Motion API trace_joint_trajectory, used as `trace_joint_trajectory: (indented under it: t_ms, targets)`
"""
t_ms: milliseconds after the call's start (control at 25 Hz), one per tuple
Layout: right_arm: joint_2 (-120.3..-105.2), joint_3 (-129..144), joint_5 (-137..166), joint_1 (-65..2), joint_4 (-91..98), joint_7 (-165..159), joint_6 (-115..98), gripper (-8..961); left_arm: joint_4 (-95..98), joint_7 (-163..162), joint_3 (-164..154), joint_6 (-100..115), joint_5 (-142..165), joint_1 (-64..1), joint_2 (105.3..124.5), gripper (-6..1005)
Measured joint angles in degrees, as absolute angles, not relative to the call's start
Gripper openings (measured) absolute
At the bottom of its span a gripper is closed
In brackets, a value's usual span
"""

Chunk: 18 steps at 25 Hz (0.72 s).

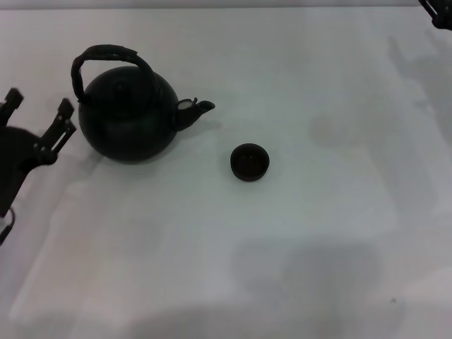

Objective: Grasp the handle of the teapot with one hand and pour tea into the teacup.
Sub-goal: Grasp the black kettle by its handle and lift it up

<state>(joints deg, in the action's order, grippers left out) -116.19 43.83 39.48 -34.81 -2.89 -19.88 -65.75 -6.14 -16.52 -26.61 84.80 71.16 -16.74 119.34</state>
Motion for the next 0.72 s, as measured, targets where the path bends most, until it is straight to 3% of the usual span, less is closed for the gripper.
trace_joint_trajectory:
  t_ms: [360,720]
  targets:
    - [-116.19,43.77,39.34,-35.15,-2.89,-21.07,-65.27,829,-5.75,-14.71,-26.76,78.29,72.81,-23.19,119.22,821]
    - [-116.19,43.76,39.32,-35.09,-3.37,-21.35,-65.26,829,-5.94,-12.48,-26.25,75.1,73.0,-25.32,119.36,813]
